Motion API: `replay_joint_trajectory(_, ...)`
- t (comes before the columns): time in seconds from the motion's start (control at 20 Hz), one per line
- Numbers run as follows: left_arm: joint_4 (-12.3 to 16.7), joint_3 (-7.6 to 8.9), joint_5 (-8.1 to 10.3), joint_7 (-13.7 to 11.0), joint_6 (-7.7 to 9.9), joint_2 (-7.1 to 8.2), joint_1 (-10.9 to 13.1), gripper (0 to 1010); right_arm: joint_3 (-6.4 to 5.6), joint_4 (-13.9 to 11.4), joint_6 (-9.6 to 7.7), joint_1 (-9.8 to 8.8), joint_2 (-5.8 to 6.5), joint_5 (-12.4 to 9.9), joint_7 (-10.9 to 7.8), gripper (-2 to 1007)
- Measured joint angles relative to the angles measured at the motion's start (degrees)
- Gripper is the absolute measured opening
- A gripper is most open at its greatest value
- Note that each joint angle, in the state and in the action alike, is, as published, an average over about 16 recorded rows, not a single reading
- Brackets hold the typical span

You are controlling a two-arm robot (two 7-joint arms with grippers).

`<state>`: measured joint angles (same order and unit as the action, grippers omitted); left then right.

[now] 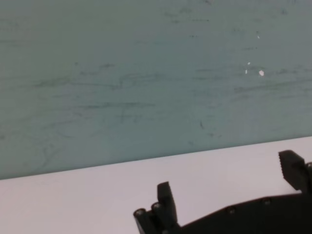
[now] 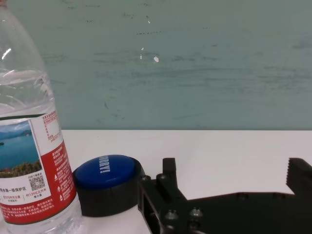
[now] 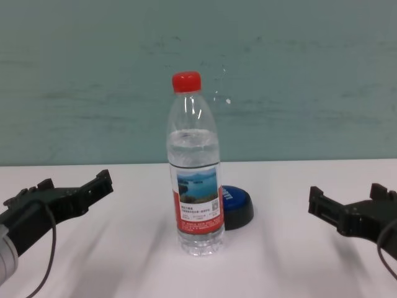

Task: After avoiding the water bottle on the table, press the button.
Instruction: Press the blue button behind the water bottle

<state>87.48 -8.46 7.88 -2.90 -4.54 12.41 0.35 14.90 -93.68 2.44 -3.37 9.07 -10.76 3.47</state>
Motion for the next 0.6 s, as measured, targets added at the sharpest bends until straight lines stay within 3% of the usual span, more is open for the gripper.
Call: replay_joint_trajectory(0.6, 0.0, 0.0, 0.0, 0.0, 0.0, 0.0, 0.0, 1000, 0.0, 0.0, 0.0, 0.0, 0.0, 0.0, 0.0, 1004)
